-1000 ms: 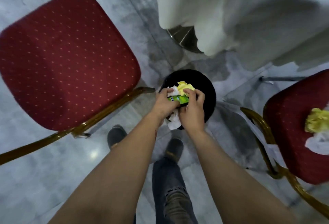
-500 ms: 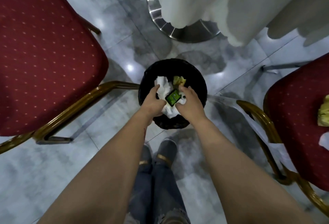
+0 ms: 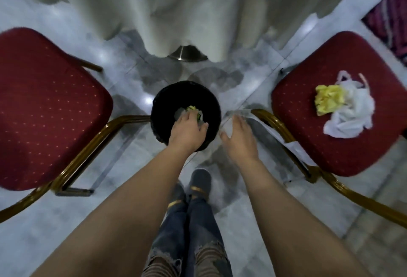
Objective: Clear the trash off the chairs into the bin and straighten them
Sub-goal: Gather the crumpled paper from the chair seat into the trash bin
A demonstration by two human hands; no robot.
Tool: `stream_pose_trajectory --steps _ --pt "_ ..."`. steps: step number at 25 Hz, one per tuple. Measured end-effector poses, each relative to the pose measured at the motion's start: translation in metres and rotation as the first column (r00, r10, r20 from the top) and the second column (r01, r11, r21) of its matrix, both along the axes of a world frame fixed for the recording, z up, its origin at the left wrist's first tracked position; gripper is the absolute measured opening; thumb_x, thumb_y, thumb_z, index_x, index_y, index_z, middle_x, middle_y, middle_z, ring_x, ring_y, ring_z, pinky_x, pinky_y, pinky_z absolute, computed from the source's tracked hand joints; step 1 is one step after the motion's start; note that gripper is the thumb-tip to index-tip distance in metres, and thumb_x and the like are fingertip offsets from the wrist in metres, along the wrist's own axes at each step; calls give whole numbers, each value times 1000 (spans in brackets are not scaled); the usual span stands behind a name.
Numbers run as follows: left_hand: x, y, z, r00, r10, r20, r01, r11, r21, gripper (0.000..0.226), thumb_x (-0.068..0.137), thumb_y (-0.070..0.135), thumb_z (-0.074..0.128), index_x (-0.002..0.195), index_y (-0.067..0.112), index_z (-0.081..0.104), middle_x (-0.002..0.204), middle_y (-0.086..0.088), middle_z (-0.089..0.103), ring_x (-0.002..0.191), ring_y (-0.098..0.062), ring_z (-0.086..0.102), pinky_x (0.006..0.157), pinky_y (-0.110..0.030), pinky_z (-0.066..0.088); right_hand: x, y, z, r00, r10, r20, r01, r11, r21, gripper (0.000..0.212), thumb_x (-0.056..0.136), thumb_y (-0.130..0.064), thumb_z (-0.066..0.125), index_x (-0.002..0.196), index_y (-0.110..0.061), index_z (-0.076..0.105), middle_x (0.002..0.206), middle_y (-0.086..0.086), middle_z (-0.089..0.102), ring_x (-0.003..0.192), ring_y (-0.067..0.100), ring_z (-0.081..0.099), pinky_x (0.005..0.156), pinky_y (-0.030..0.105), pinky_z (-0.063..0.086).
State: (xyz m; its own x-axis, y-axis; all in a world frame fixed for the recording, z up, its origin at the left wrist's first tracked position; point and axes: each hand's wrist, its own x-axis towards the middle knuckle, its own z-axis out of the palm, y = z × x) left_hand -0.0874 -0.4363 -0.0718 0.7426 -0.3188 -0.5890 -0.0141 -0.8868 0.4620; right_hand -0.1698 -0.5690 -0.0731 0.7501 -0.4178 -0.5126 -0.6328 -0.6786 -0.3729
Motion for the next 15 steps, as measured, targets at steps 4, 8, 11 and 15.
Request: stream_pose_trajectory --steps 4,8,11,15 --pt "-21 -67 30 985 -166 46 168 985 -40 69 92 47 50 148 14 27 159 -10 20 145 -28 21 115 -44 24 -29 -59 30 985 -157 67 165 977 -136 75 97 -40 51 156 -14 12 165 7 11 151 24 13 121 41 17" --pt "-53 -145 35 959 -274 76 279 958 -62 73 90 50 53 147 13 26 154 -15 27 141 -31 26 113 -46 27 -57 -124 39 946 -292 137 320 907 -273 84 92 -47 57 156 -15 12 164 8 14 150 26 17 120 44 21" --pt "-68 -212 31 950 -306 57 309 950 -44 83 87 53 56 151 16 17 156 -15 21 142 -33 24 114 -46 25 -77 -184 35 919 -363 155 394 859 -327 90 89 -47 62 156 -17 11 164 9 15 149 26 18 120 47 21" --pt "-71 -290 20 948 -319 25 319 948 2 95 83 53 62 153 22 6 161 -12 4 146 -33 13 117 -49 18 -85 -254 21 908 -410 88 416 855 -311 104 83 -52 67 156 -23 0 165 8 4 151 27 11 117 58 19"
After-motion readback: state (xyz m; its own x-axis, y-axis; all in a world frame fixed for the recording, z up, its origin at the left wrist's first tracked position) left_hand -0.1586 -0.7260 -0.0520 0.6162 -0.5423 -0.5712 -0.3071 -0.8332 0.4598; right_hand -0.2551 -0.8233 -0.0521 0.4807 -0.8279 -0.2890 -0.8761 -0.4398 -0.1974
